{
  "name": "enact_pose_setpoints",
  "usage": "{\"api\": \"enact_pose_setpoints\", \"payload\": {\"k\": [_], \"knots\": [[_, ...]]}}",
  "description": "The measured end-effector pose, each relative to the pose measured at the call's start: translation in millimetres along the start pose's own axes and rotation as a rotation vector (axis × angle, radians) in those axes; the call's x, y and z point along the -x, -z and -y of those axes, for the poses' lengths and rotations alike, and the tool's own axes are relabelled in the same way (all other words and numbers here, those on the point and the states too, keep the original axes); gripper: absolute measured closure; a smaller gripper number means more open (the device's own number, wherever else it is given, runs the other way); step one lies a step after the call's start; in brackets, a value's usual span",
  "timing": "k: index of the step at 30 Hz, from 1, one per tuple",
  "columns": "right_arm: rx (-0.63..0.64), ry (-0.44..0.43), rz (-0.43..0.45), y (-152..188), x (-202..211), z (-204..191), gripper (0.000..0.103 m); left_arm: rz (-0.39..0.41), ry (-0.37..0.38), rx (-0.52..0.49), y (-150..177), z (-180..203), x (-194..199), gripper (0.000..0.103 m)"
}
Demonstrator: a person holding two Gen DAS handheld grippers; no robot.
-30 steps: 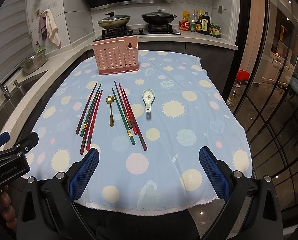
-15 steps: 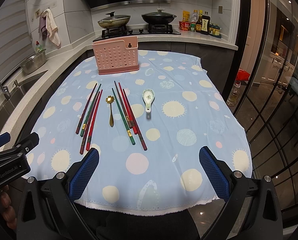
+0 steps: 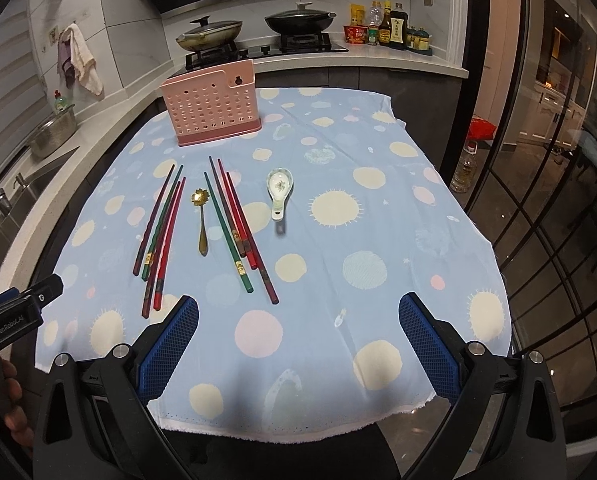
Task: Organize utensils
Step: 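Grasp a dark red chopstick with the left tool while the right tool grasps the white ceramic spoon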
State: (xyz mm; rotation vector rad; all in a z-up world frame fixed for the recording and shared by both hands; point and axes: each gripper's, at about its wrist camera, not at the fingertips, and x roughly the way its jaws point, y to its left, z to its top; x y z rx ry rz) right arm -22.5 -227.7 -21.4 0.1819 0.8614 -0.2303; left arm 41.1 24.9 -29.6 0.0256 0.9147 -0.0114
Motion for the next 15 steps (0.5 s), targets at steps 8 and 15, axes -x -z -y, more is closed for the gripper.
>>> {"api": "enact_pose_setpoints", "payload": {"k": [8,15], "knots": [[-0.007,0.025,-0.039,-20.3,-35.2,-0.1,0.007,-0.043,0.03,-0.048,-16.9,7.7,-48.5,0.007],[-0.001,0.037,-0.065,-38.2,-63.5,-7.6,0.007,-0.096,0.055,-0.06,-31.6,16.1,-90.9,0.016]]}}
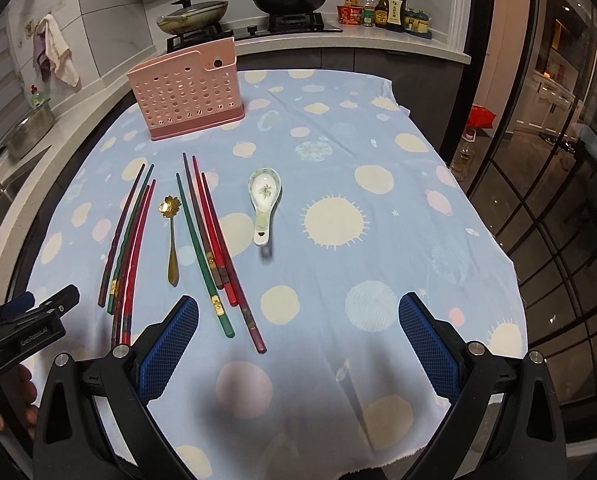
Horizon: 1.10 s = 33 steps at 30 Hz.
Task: Organize utensils
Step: 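Grasp a dark red chopstick with the left tool while the right tool grasps the white ceramic spoon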
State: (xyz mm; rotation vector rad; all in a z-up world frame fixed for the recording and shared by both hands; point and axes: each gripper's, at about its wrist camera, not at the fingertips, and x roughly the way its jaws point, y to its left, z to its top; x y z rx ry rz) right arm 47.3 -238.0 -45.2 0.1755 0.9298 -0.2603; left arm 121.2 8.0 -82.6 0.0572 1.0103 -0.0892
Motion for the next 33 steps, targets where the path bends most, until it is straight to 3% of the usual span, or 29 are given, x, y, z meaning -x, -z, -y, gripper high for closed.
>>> {"api": "enact_pose_setpoints", "payload": {"k": [4,6,10,19,24,27,33], "knots": [[0.009,0.011,-0.009,-8.5,-11.6,-5.6,0.007,-0.036,0.019,0.001,-6.7,1.2,-20.3,0.022],[0.012,0.012,-0.013,-12.4,-16.8,-7.5,0.007,-0.053,0.032,0.0,-9.4,1.6,-28.6,0.031],[0.019,0.019,-0.016,-18.3,-24.1,-10.6,0.007,-0.081,0.049,0.007,-11.0,0.7,-39.4,0.039],[0.028,0.016,-0.017,-29.4,-36.7,-16.0,0.008,-0.083,0.066,-0.017,-13.6,6.2,-45.5,0.055],[0.03,0.005,-0.019,-35.8,-45.8,-19.1,0.019,-0.087,0.095,-0.02,-17.3,6.1,-45.8,0.083],[0.021,-0.002,-0.022,-41.8,-54.0,-19.0,0.027,-0.092,0.109,-0.018,-18.3,7.6,-45.8,0.089],[-0.005,-0.022,-0.054,-51.1,-77.9,-15.4,0.055,-0.098,0.113,-0.019,-20.9,8.3,-48.4,0.094]]}}
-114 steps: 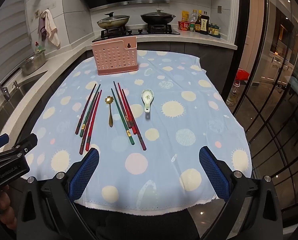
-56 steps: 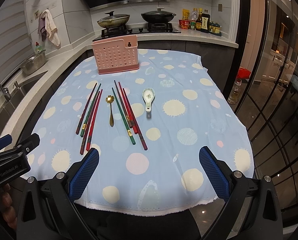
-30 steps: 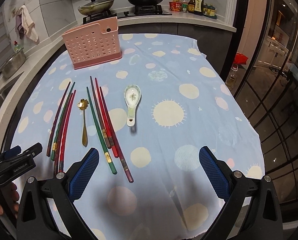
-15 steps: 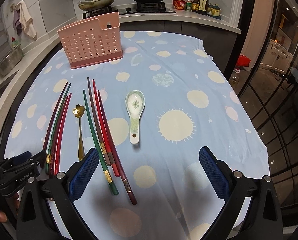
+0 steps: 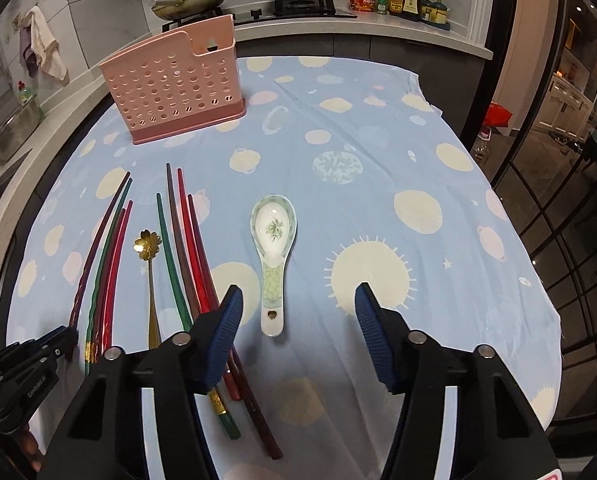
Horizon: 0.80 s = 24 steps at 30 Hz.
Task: Organize utensils
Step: 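Grasp a dark red chopstick with the left tool while the right tool grasps the white ceramic spoon, then lift both items and drop them into the pink holder, opening both tools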
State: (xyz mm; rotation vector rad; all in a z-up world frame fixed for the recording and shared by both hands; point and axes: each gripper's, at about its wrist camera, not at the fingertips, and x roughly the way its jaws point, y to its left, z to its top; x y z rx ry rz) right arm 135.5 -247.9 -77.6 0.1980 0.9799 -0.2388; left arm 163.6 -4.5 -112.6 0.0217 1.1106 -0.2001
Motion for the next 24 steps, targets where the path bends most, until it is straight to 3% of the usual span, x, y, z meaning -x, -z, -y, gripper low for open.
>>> {"api": "enact_pose_setpoints", "payload": {"k": [5,12,16,24], "knots": [[-0.043,-0.05,-0.041,-4.5,-19.4,4.5,0.076,-0.004,0.006,0.006,-2.6,-0.6,-1.3,0.093],[-0.046,-0.077,-0.075,-3.4,-36.2,1.9,0.077,-0.007,0.003,0.004,-4.4,0.0,-2.4,0.093],[-0.053,-0.102,-0.105,0.5,-44.9,1.1,0.087,-0.005,0.001,0.0,-5.0,0.1,-2.7,0.093],[-0.056,-0.117,-0.092,9.5,-42.6,2.9,0.091,0.004,0.0,-0.007,-4.7,-0.1,-3.7,0.093]]}}
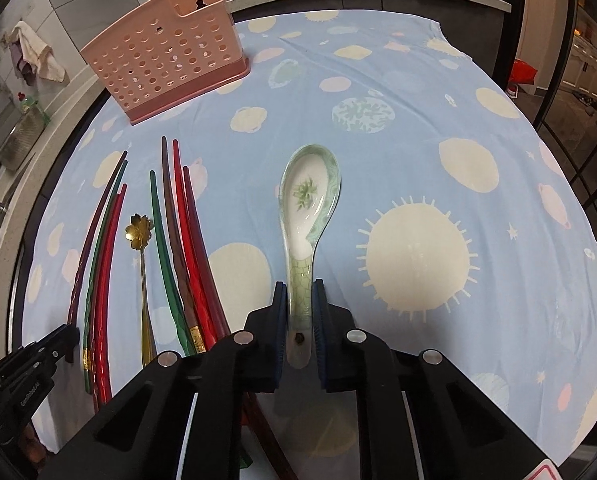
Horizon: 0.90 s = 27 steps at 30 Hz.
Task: Organize utensils
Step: 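Lift both items and drop them into the pink holder, opening both tools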
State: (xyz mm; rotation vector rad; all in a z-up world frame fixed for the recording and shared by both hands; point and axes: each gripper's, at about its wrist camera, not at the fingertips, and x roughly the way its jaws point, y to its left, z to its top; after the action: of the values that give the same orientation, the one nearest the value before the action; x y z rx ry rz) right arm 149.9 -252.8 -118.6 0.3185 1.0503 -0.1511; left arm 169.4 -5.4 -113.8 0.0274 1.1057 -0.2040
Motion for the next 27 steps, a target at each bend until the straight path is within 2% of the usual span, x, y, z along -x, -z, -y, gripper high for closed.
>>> {"api": "enact_pose_setpoints", "payload": {"k": [6,12,20,27], "knots": [[0.005,-0.005,0.004,0.7,7.9,-0.4,0.092,0.004,0.02,0.003,0.7,-1.2,2.7,0.095],[0.018,0.001,0.062,1.1,37.5,-1.3,0.093,0.036,0.041,0.01,3.6,-3.1,20.7,0.096],[0.011,-0.021,0.148,-6.1,78.8,-1.5,0.095,0.133,0.069,0.044,-0.2,-12.1,69.9,0.096],[0.03,-0.05,0.217,-19.2,107.9,-8.0,0.098,0.266,0.09,0.075,-25.0,-20.3,123.0,0.096]]}}
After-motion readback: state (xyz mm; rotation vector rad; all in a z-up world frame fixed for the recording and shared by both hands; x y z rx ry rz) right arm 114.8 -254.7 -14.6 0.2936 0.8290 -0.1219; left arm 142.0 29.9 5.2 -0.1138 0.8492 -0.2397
